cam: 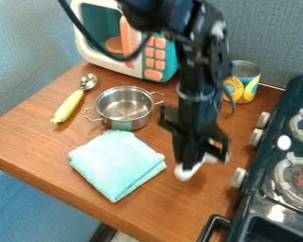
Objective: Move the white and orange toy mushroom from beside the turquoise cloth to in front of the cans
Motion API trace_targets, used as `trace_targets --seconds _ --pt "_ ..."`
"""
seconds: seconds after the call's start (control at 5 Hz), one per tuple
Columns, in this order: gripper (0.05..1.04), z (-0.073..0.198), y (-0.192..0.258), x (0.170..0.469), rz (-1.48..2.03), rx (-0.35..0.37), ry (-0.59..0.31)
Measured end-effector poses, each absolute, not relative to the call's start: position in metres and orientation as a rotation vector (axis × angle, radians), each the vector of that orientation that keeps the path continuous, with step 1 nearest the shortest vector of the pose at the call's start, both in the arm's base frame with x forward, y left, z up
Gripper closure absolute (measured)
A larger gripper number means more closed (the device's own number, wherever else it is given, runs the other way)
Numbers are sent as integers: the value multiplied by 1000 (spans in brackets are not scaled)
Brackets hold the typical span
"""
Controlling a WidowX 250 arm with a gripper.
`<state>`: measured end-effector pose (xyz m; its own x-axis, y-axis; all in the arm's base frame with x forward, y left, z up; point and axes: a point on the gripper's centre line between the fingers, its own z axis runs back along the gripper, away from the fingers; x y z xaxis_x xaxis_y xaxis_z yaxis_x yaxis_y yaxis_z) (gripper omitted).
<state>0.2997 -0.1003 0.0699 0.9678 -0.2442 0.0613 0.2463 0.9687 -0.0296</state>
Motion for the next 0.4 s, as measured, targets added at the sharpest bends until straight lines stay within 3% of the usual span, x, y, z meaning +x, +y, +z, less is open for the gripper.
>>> trace_targets --seconds 0.2,0.4 --pt "985 91 -93 326 -202 -42 -146" --pt "985 78 -96 353 -170 -52 -127"
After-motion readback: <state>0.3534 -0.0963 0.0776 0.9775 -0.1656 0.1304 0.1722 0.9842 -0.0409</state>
